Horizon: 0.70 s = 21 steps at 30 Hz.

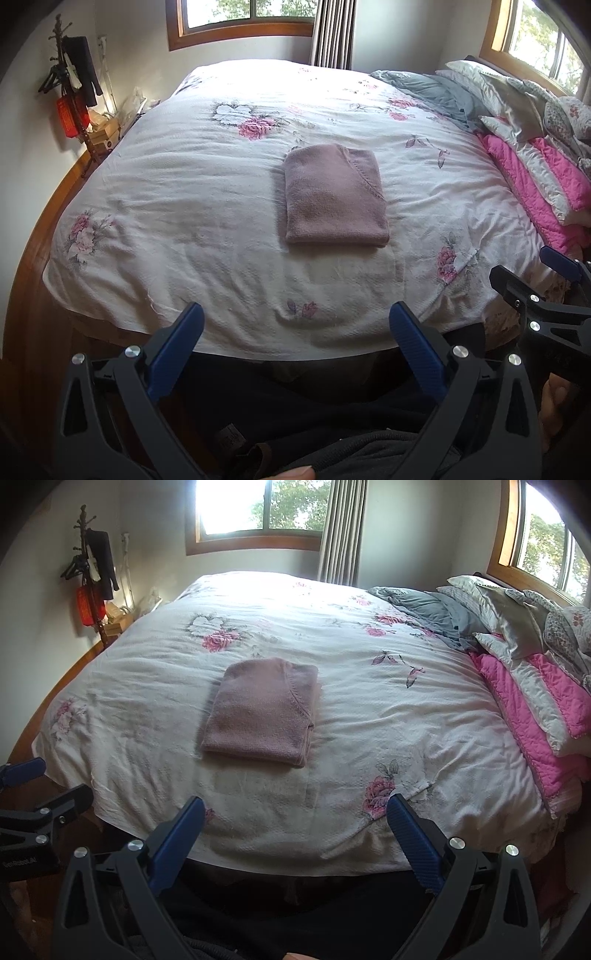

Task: Fold small clothes

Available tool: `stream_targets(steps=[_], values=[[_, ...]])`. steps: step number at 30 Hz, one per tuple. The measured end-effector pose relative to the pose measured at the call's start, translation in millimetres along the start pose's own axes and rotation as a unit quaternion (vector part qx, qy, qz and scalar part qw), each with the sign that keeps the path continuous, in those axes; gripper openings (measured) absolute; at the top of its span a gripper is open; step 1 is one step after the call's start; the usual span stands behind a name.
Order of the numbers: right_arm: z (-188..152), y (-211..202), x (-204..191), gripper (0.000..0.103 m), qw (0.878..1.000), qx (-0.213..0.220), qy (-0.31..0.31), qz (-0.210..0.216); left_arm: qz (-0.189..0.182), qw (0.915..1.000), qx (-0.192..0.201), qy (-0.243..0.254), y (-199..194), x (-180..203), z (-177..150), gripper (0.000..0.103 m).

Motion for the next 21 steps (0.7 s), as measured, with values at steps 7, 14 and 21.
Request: stream_targets(steps=[7,14,21], values=[[4.5,-0.9,2.8,0.099,1.0,0.006,0.0,-0.002,-0.002,1.0,0.001,-0.002,-0.4,1.2,2.5,0.1],[6.1,-0.2,1.9,0.099,1.0,0.008,-0.004,-0.004,-0.004,1.0,-0.003,0.0,1.8,-0.4,7.5,0.1],[10.0,-1.0,-1.4,0.099,1.0,0.013,-0.007,0.0,-0.003,1.0,-0.003,0.0,2.3,-1.5,8.7,0.1]])
Point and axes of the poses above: each gripper's, at about its wrist camera, not at the fingertips, and y roughly the way its jaws point, x to its right, z to its top, the point moved 4 cm from there along y, roughly the way its jaws point, and after that the axes turned 15 degrees about -z, right-handed, at the moved point
